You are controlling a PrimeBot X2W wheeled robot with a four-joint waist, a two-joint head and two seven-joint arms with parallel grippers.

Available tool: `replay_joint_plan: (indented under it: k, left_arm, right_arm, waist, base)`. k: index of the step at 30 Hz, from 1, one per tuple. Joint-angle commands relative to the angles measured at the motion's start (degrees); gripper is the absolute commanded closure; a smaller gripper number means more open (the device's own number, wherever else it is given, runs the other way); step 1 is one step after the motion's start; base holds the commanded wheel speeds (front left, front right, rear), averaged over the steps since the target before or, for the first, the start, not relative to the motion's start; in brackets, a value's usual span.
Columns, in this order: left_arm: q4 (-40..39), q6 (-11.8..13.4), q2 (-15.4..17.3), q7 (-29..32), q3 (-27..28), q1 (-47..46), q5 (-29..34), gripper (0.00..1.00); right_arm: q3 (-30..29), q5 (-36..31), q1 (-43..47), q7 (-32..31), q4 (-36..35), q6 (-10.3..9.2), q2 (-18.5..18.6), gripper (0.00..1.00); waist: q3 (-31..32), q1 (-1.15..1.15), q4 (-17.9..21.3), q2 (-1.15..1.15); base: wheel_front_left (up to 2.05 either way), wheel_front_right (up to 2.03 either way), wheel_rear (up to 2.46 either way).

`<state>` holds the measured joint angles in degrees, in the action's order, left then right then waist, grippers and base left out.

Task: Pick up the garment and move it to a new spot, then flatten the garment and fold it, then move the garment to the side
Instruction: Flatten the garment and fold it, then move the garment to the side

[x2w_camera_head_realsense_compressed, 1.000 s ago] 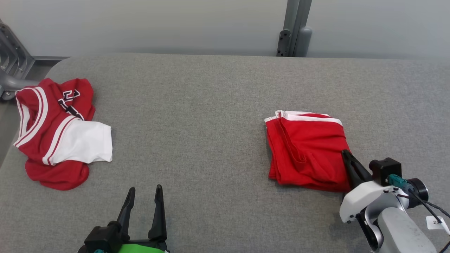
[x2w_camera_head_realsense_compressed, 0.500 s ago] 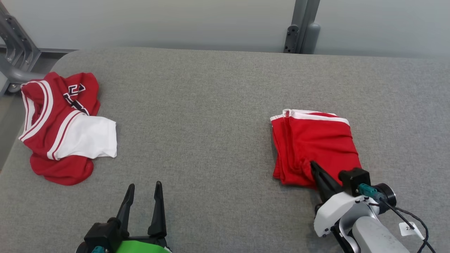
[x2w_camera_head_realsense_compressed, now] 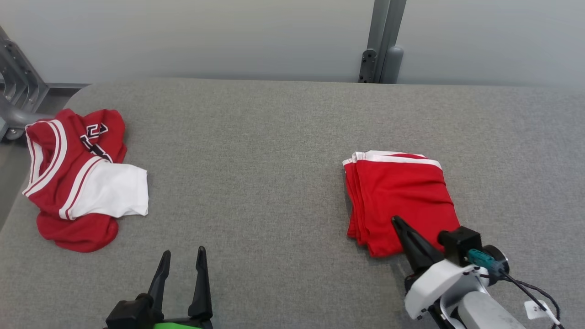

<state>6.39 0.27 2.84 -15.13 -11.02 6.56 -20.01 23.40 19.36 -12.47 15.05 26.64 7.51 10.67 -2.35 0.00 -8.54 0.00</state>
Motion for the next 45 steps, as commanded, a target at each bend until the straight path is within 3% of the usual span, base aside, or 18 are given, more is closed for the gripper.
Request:
replay_joint_plan:
  k: [1, 2, 3, 4, 12, 19, 29, 34, 40, 45]
  left_arm:
    - [0.08, 0.11, 0.14, -0.01, 0.55, 1.12, 0.81, 0.00]
    - [0.05, 0.09, 0.15, -0.01, 0.92, 1.60, 0.98, 0.00]
    - [-0.08, 0.08, 0.14, -0.01, 1.28, 1.91, 1.14, 0.00]
    - [-0.23, 0.08, 0.14, -0.01, 1.70, 2.18, 1.03, 0.00]
    - [0.44, -0.86, 0.14, -0.01, 3.45, 3.14, 2.40, 0.00]
    - [2.09, -1.42, 0.14, -0.01, 3.50, 3.16, 2.39, 0.00]
    - [2.78, -1.23, 0.14, -0.01, 3.46, 3.03, 2.42, 0.00]
    - [2.33, -1.06, 0.14, -0.01, 3.08, 2.26, 2.20, 0.00]
    - [2.05, -1.68, 0.15, -0.01, 1.95, -0.74, 2.16, 0.00]
    - [2.27, -1.77, 0.15, -0.01, 0.26, -3.37, 1.41, 0.00]
  right_arm:
    - [-1.84, -0.61, 2.29, 0.17, -1.79, -0.04, 0.67, 0.69]
    - [-3.52, -1.07, 3.46, 0.17, -3.58, -0.04, 1.00, 0.50]
    - [-5.21, -1.71, 4.53, 0.17, -5.42, -0.04, 1.47, 0.08]
    - [-6.96, -2.09, 5.62, 0.17, -6.97, -0.04, 1.74, 0.00]
    - [-19.79, -5.76, 13.13, 0.17, -12.23, -0.04, 3.91, 0.00]
    - [-26.59, -7.78, 16.28, 0.17, -10.39, -0.04, 3.58, 0.00]
    - [-27.82, -7.92, 15.73, 0.17, -9.46, -0.04, 2.09, 0.00]
    - [-26.82, -1.23, 13.54, -0.51, -8.79, -0.04, 1.20, 0.00]
    - [-21.59, 13.10, 5.72, -17.93, -6.91, -0.02, 5.21, 0.00]
    - [-18.34, 19.90, -1.95, -30.53, -3.82, -0.03, 8.02, 0.00]
  waist:
    - [1.80, 0.00, 0.90, 0.00]
    - [2.31, 0.00, 1.18, 0.00]
    - [2.60, 0.00, 1.49, 0.00]
    - [2.88, 0.00, 1.86, 0.00]
    - [3.88, 0.00, 3.26, 0.00]
    - [4.00, 0.00, 2.89, 0.00]
    - [4.01, 0.00, 1.51, 0.00]
    - [3.41, 0.00, 0.52, 0.00]
    - [-0.79, 0.00, -1.12, 0.00]
    - [-4.82, 0.00, -2.49, 0.00]
  base:
    - [0.00, 0.00, 0.00]
    - [0.00, 0.00, 0.00]
    - [0.00, 0.00, 0.00]
    - [0.00, 0.00, 0.00]
    - [0.00, 0.00, 0.00]
    - [0.00, 0.00, 0.00]
    - [0.00, 0.00, 0.00]
    - [0.00, 0.00, 0.00]
    - [0.00, 0.00, 0.00]
    - [0.00, 0.00, 0.00]
